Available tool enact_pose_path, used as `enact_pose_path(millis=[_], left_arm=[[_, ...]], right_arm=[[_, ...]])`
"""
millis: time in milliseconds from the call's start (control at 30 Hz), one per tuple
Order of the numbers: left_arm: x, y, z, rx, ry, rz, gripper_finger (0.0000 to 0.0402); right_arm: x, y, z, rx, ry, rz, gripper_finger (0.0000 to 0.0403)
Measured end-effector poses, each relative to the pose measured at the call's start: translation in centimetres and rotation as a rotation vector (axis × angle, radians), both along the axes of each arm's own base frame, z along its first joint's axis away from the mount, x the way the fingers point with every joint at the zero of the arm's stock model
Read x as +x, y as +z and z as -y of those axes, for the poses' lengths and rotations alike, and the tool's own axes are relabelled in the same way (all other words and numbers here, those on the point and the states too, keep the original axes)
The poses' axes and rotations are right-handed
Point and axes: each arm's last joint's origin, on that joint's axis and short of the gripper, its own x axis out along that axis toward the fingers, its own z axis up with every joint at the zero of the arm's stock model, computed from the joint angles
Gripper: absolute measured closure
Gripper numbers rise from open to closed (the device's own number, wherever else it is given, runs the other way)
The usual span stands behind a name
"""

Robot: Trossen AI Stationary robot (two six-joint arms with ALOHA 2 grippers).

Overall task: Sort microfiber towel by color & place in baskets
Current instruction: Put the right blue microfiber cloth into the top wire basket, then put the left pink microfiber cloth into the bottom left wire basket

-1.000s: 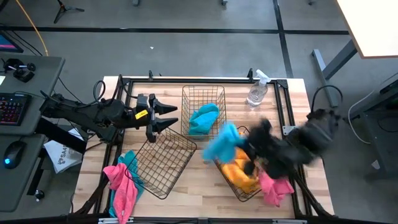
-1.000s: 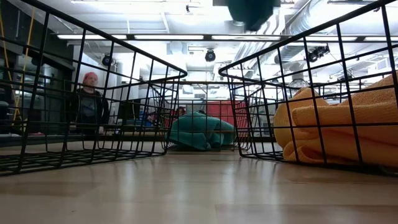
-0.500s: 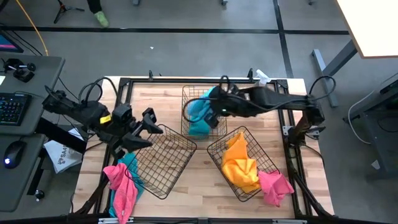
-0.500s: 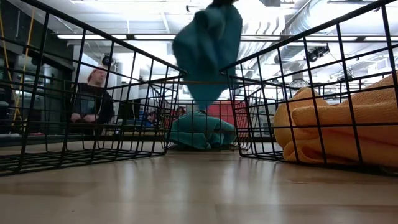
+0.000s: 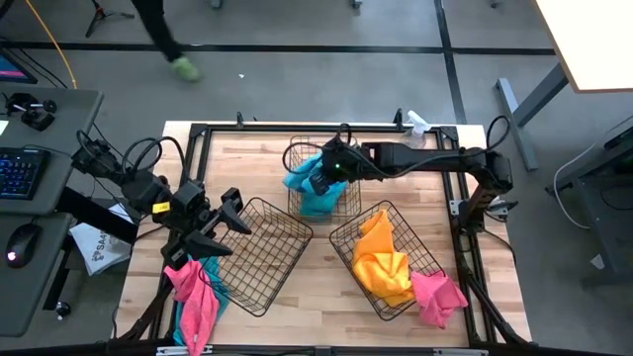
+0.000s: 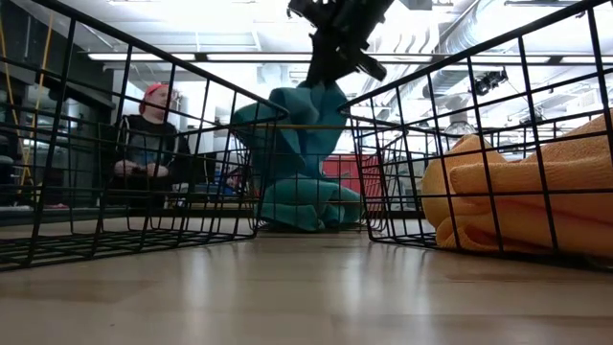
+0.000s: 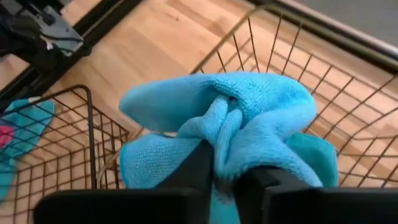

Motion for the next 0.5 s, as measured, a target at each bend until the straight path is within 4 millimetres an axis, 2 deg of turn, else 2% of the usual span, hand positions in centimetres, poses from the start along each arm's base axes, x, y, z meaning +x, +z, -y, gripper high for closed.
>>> enact_pose_path(millis=[333, 500], left_arm=[[0.2, -1.3, 0.3, 0.062, -0.012, -0.118, 0.0172], [0.3, -2.1, 0.2, 0.085, 0.03, -0.199, 0.0172]], right_arm=[[-0.3, 2.6, 0.1, -0.051, 0.095, -0.018, 0.0159], [-1.8, 4.7, -0.1, -0.016, 0.078, -0.118, 0.0102]])
